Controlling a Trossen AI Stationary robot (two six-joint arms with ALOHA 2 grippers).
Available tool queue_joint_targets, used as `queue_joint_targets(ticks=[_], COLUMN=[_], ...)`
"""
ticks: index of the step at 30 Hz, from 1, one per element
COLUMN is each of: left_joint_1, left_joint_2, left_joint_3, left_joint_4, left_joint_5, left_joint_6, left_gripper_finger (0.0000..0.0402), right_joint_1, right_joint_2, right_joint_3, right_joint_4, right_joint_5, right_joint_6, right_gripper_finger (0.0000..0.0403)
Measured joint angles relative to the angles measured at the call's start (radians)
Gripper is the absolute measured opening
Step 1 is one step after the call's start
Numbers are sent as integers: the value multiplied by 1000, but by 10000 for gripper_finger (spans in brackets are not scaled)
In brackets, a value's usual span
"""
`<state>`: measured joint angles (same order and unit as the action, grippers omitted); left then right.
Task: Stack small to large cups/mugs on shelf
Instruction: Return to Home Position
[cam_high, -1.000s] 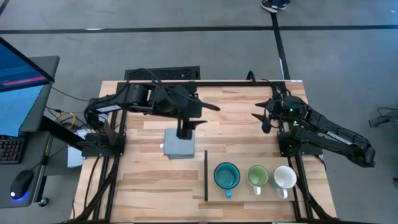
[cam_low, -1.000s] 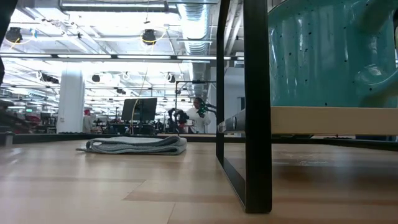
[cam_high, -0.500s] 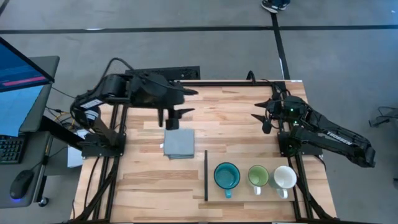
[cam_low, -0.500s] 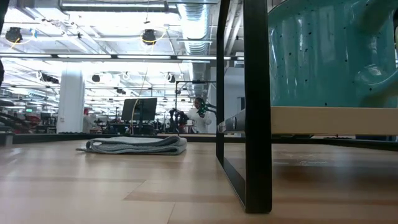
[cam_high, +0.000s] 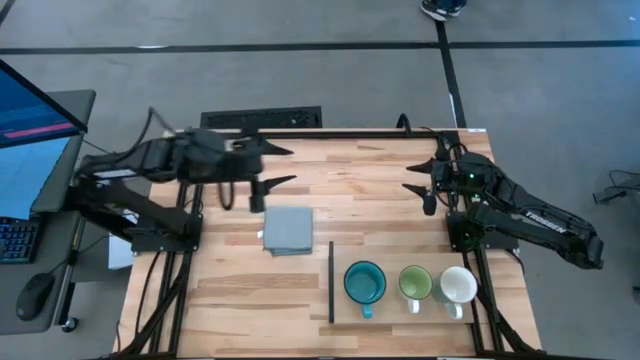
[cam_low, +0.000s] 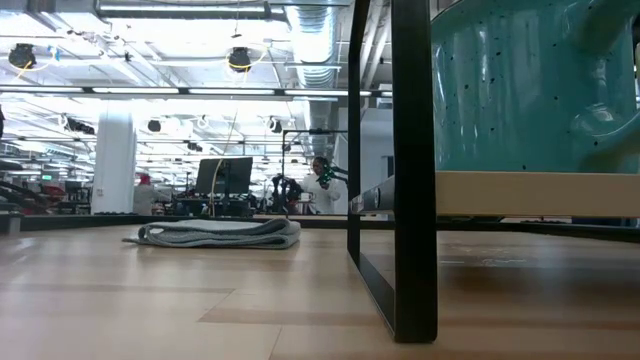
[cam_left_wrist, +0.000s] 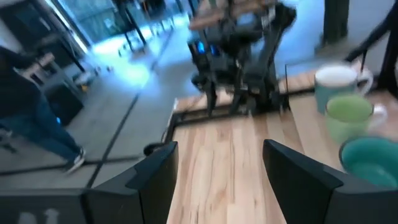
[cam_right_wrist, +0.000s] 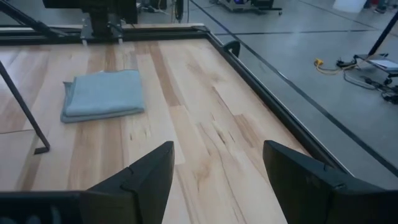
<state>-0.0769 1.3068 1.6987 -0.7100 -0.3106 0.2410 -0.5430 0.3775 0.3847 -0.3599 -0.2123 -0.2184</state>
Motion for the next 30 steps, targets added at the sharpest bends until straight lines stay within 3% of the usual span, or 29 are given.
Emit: queue_joint_targets(ticks=[7,15,18,22,30], left_joint_1=[-1,0,1,0,0], left_joint_2=[-327,-725,-869,-1024,-1201], left_joint_3=[-550,-1081,-1194,-1280,-1361], left_joint_4=[313,639,656,626,526], left_joint_5=[10,-33,-93,-70,-61], left_joint_6=[-18,63,53,51,5], left_gripper_finger=[226,226,226,226,226], right_joint_1=[0,0,0,0,-4], right_joint_2=[0,0,0,0,-20], right_joint_3=[0,0,0,0,-87], right_joint_4=[18,99,114,145,233], right_joint_5=[-36,-207,-209,-210,-210], right_joint_6=[-2,-8,-35,-43,-60], right_gripper_finger=[270,270,270,270,270])
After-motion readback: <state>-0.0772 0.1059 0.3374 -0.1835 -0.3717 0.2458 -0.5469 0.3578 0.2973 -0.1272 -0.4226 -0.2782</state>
